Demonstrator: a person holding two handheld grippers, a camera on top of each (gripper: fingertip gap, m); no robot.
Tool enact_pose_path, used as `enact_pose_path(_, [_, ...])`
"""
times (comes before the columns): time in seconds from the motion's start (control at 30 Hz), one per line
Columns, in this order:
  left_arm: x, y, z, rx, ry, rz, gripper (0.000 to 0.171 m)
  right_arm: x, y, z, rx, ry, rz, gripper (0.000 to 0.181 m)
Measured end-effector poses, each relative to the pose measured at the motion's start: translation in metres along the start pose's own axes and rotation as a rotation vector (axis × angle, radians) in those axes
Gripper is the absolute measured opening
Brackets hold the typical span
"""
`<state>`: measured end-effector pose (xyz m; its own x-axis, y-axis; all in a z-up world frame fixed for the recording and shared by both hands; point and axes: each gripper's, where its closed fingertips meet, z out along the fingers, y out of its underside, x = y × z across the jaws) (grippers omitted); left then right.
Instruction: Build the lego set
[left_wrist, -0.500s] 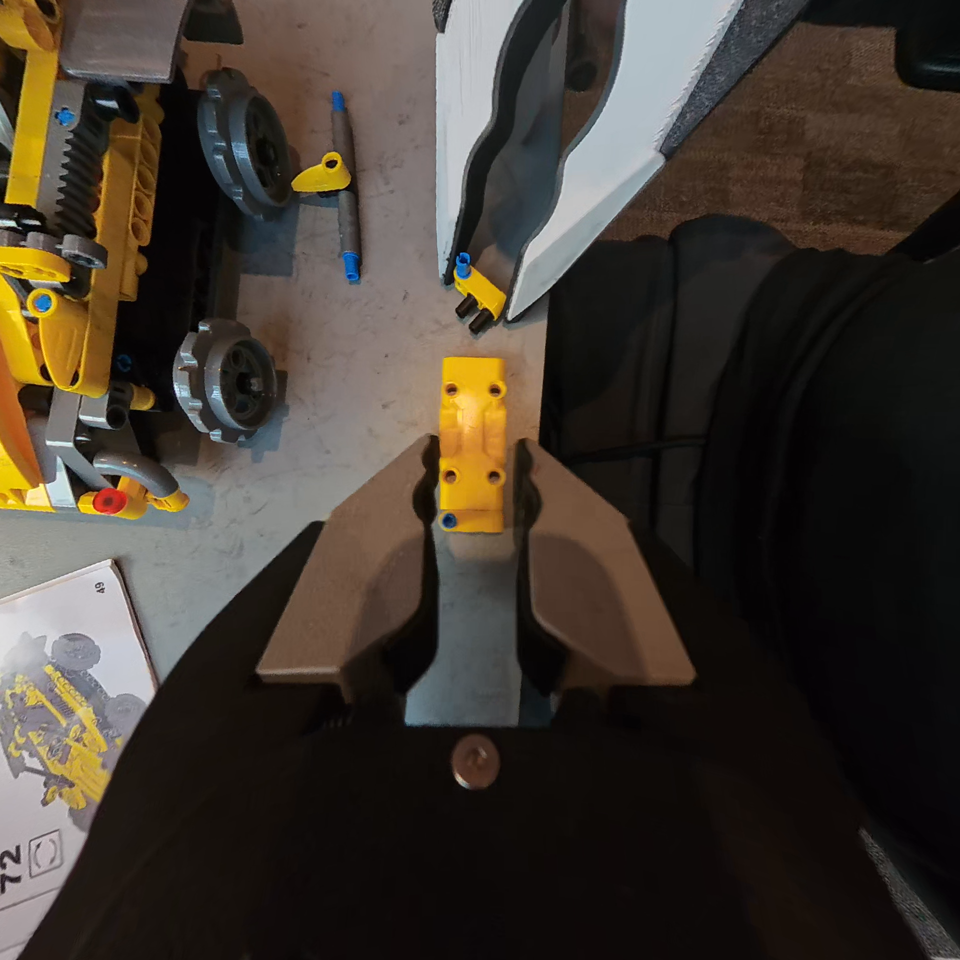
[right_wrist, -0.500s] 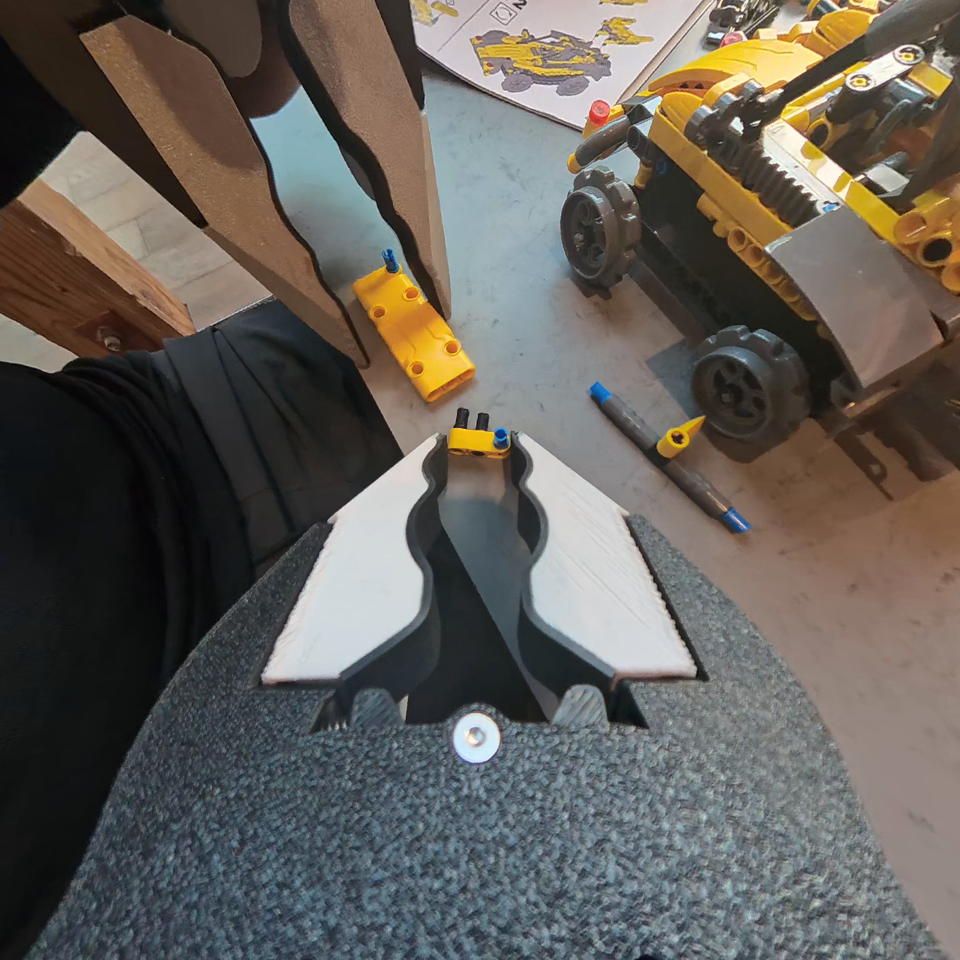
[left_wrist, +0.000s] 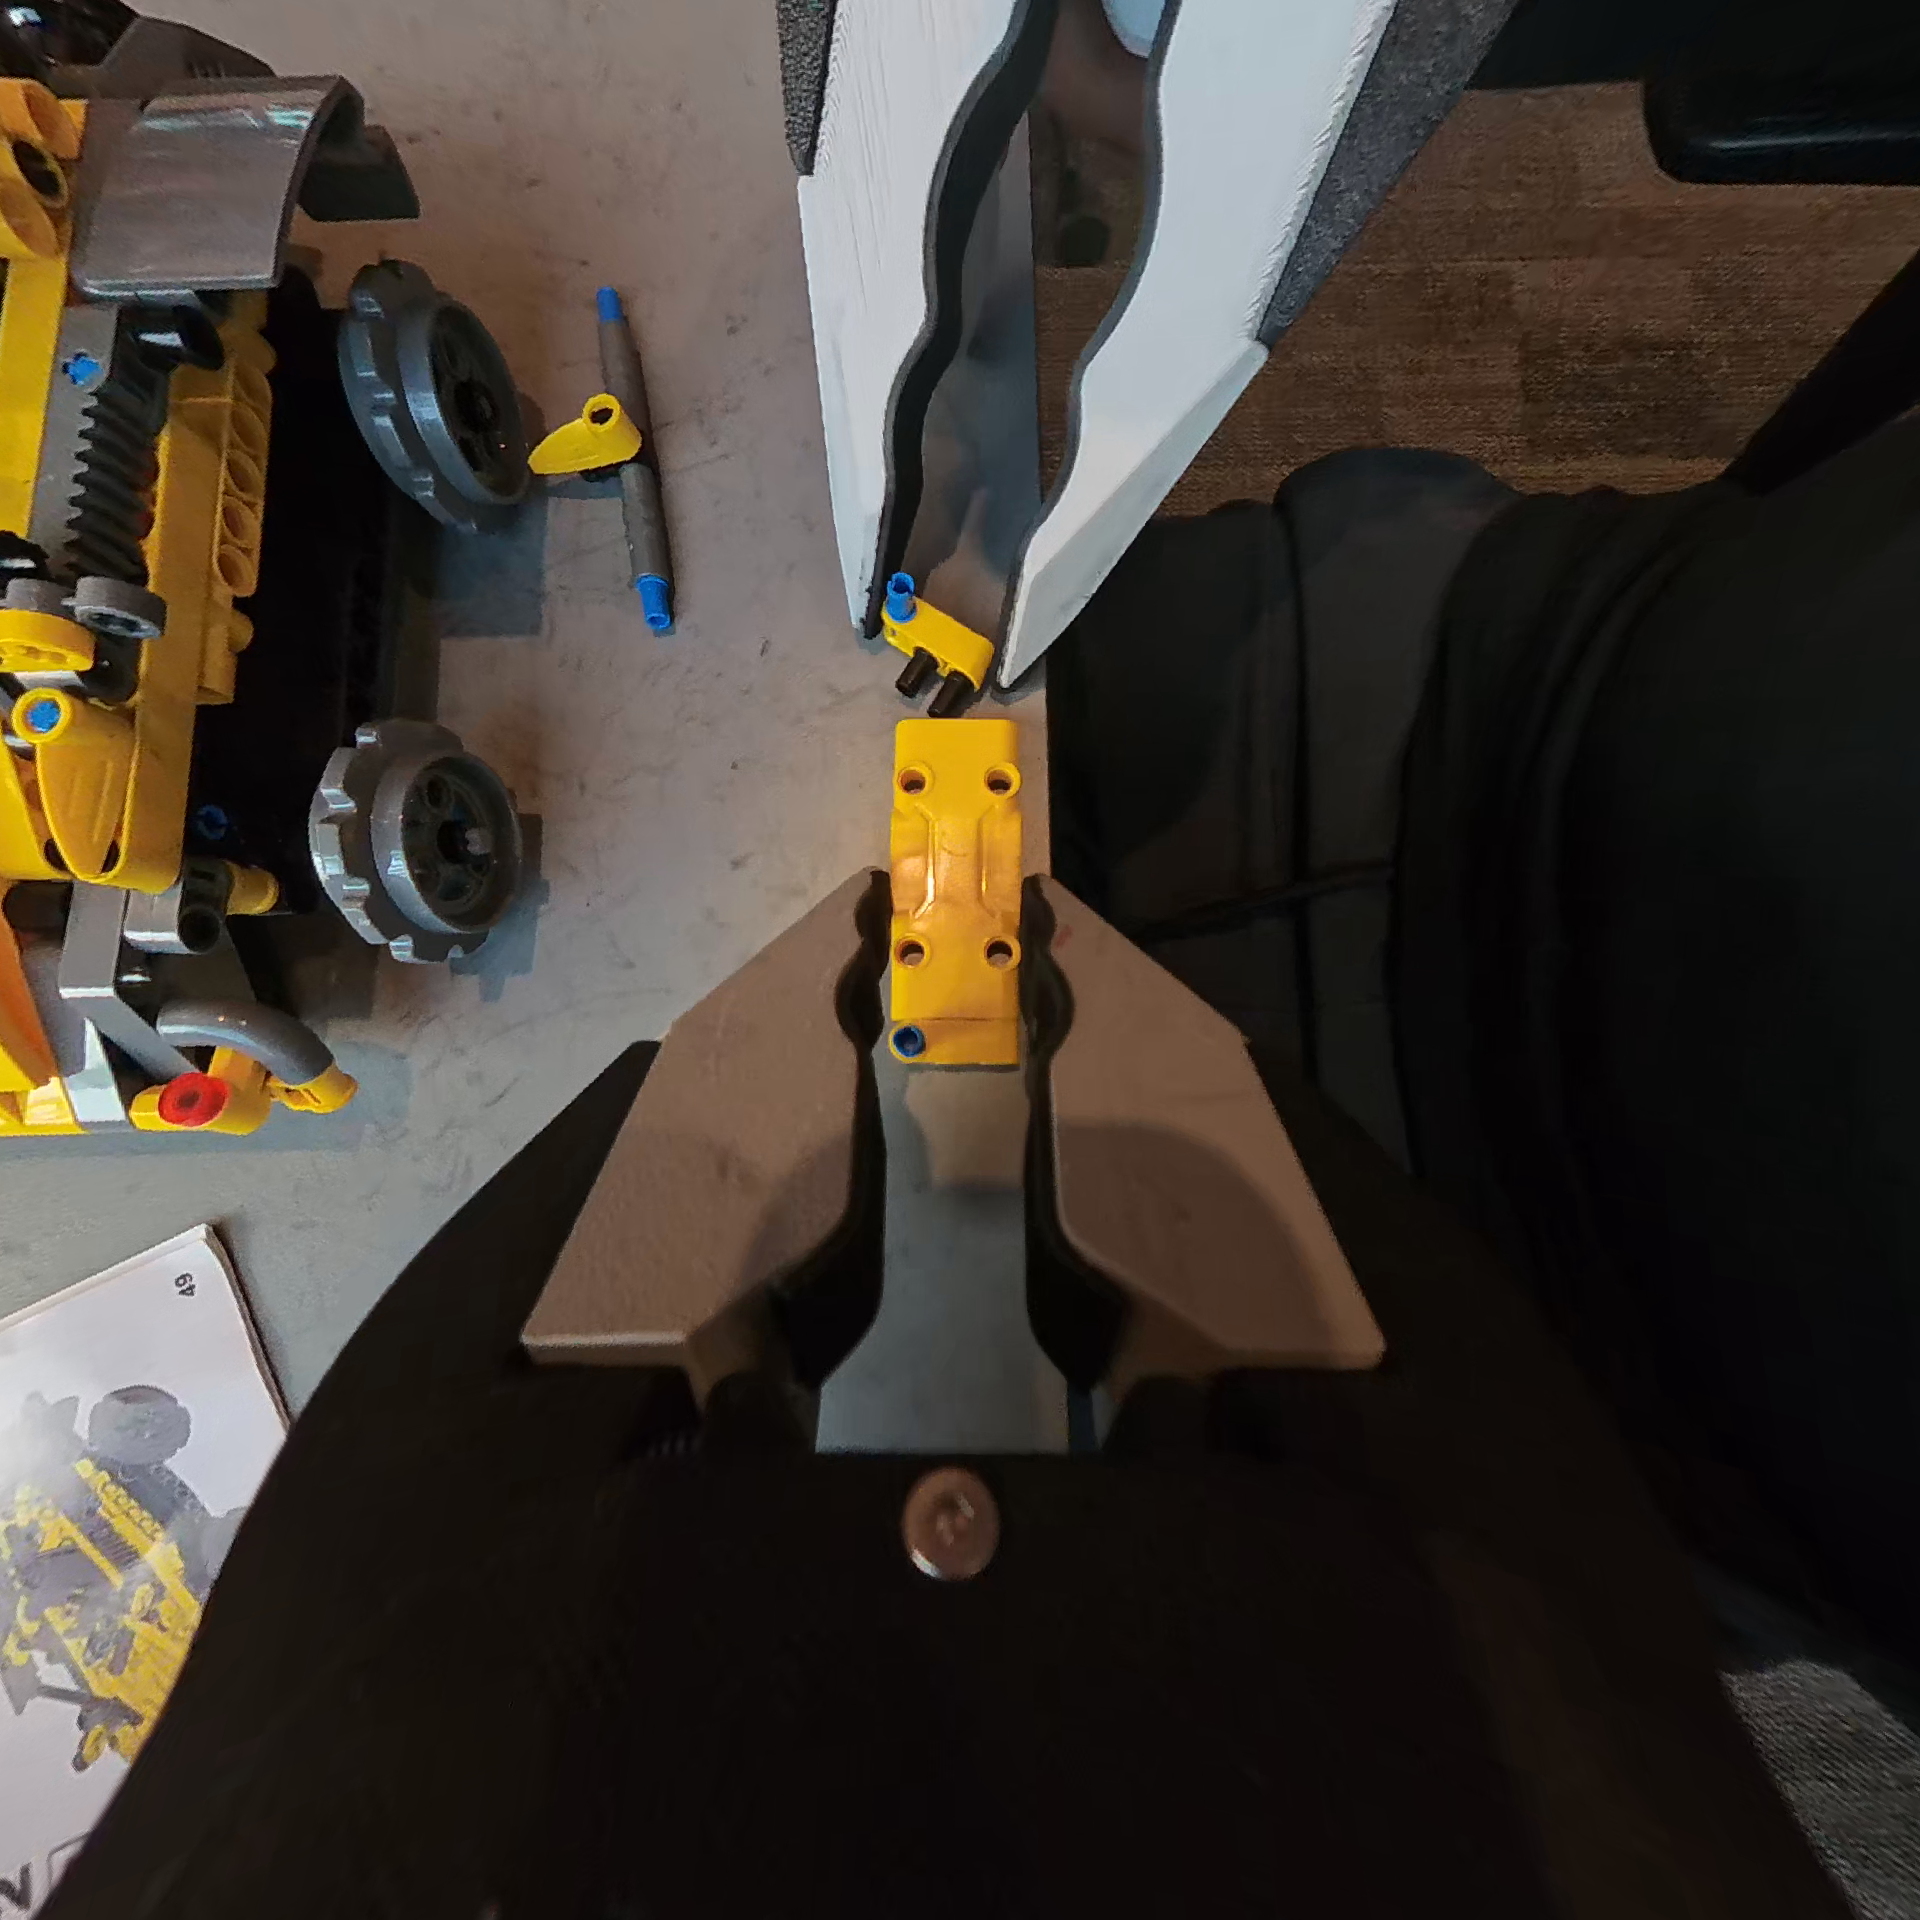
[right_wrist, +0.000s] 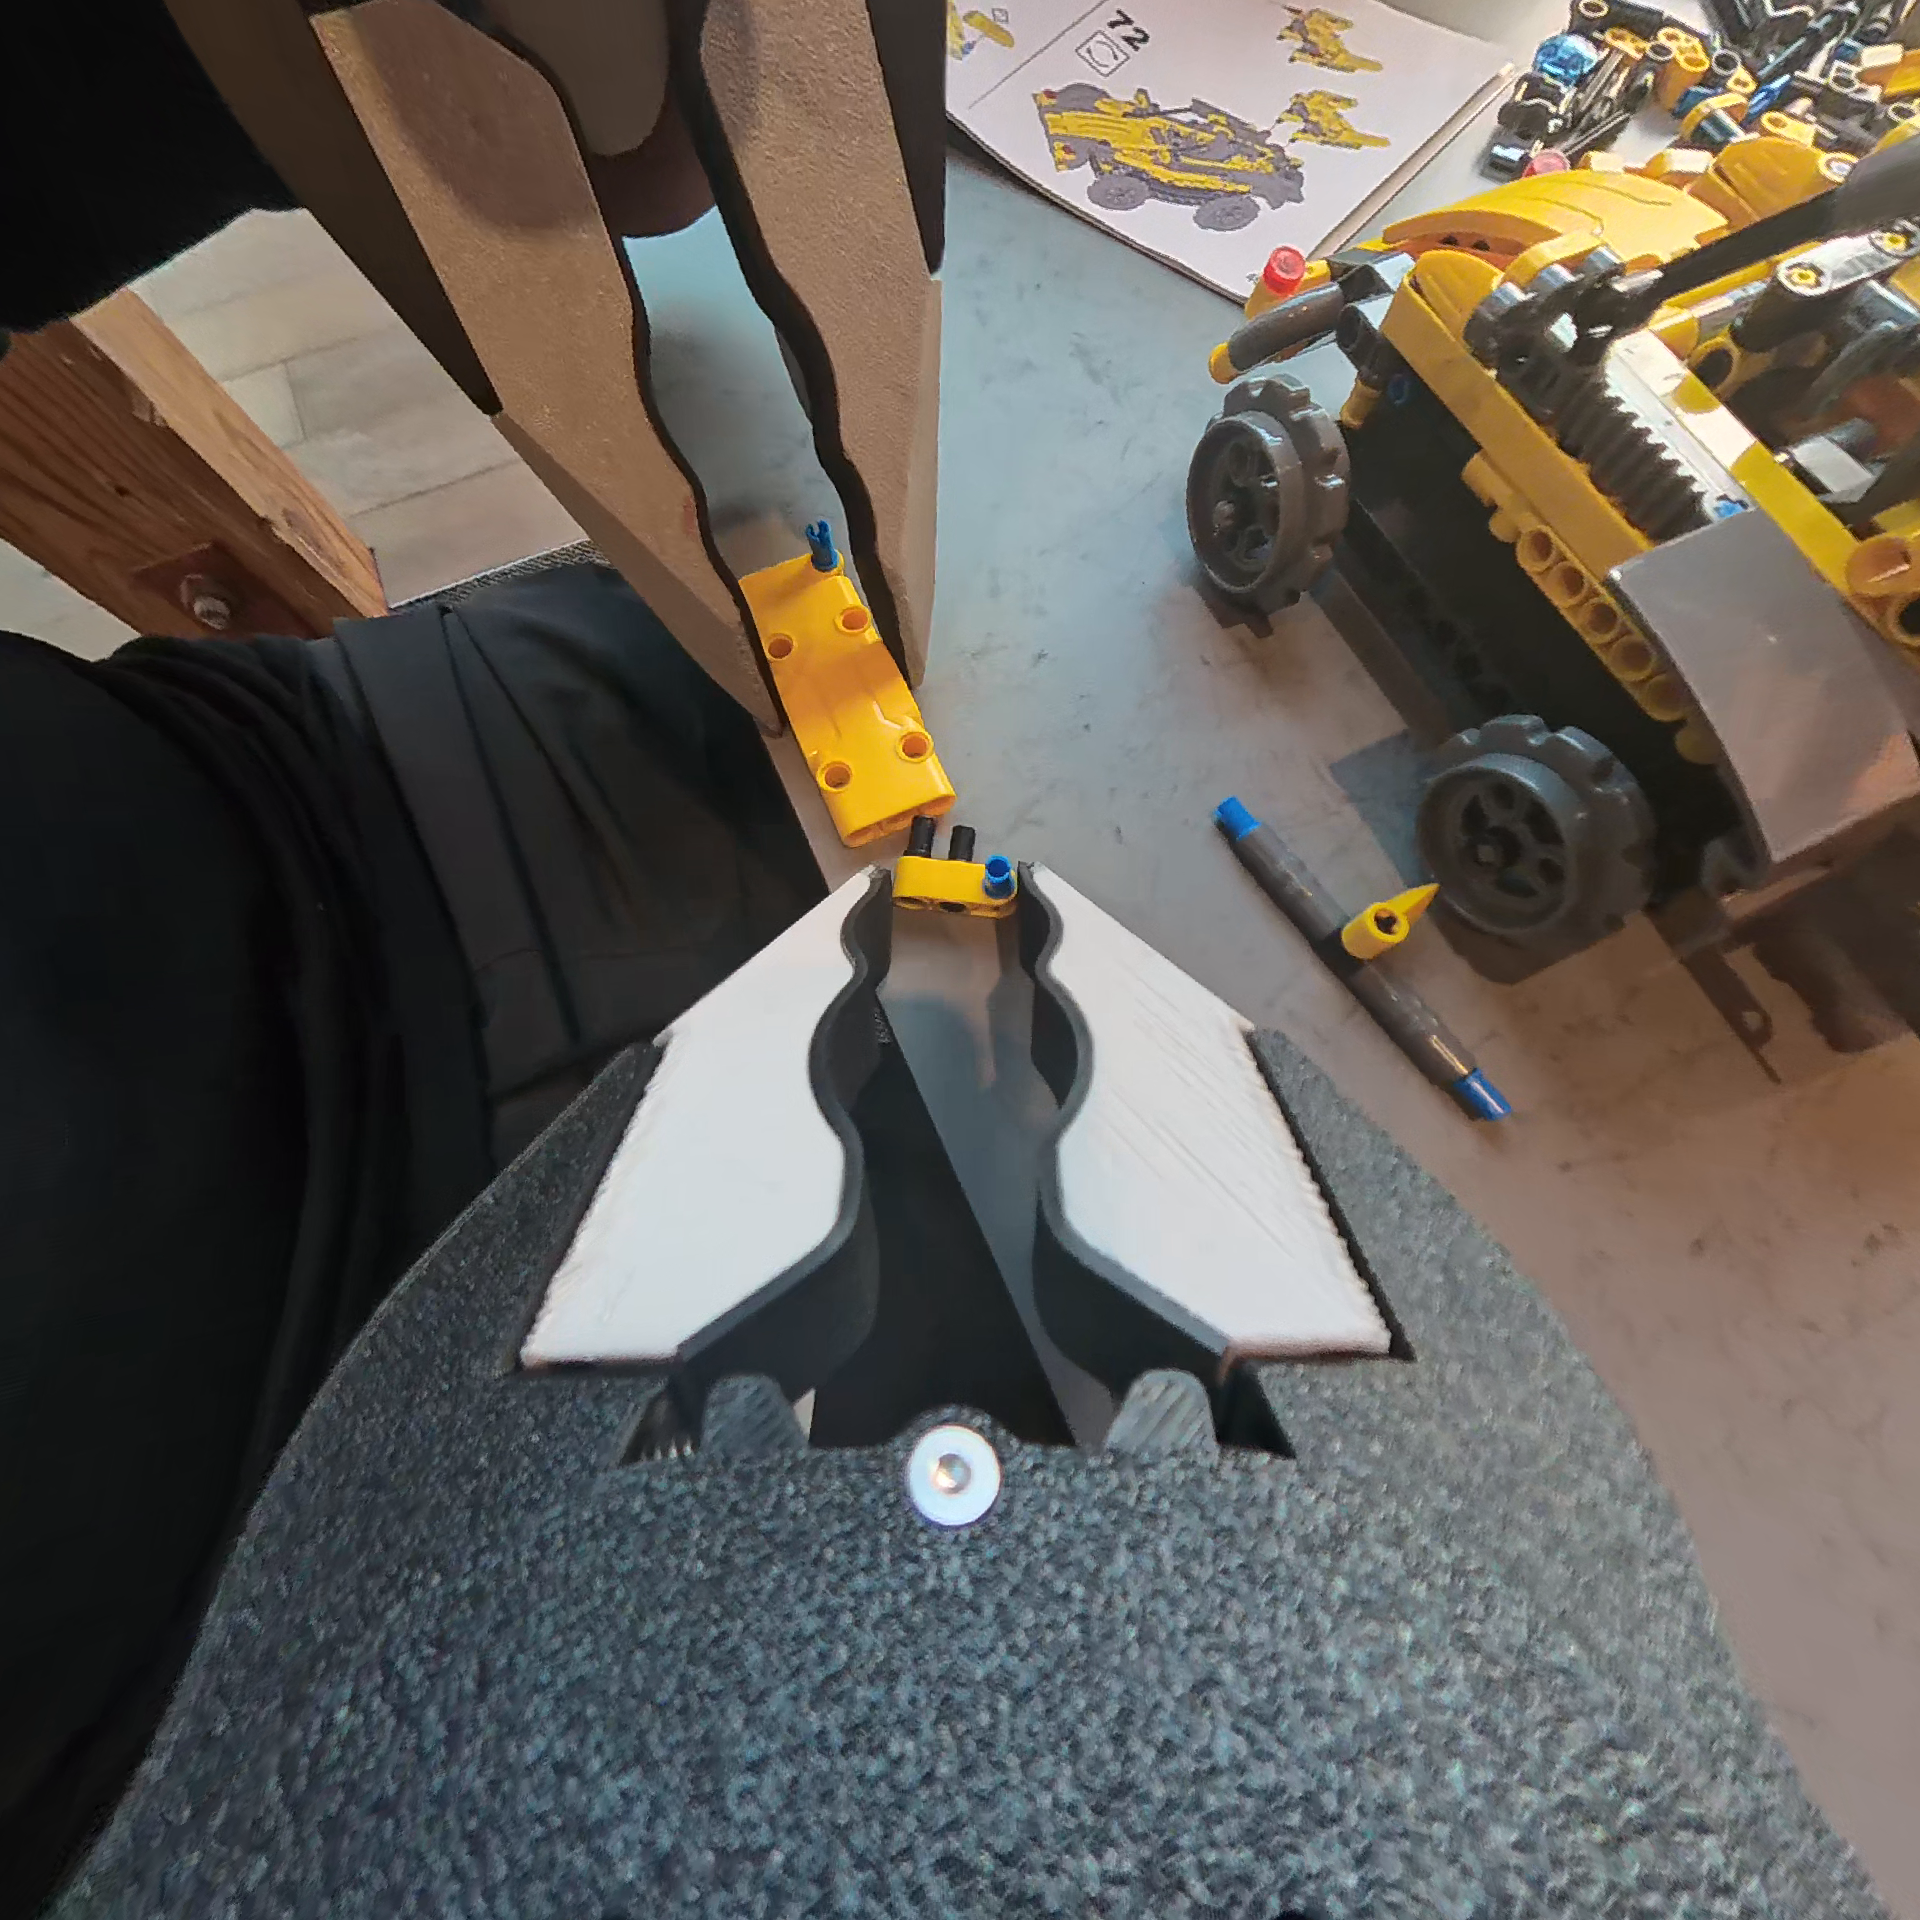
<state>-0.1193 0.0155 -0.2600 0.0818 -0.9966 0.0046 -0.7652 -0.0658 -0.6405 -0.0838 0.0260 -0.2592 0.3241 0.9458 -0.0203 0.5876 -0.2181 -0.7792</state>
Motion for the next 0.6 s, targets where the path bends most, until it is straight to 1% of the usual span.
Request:
enact_pose_path(0.17, [0.0,0.001,0.0,-0.004,0.0,-0.004,0.022,-0.002,0.002,-0.003,-0.018,-0.014,-0.033,0.024])
enact_pose_path(0.37, [0.0,0.0,0.0,0.028,0.009,0.011,0.022,-0.009,0.001,-0.002,-0.02,-0.05,-0.042,0.023])
enact_pose_path(0.6, [0.001,0.001,-0.002,0.059,0.031,0.031,0.021,-0.013,0.0,0.001,-0.001,-0.078,-0.018,0.023])
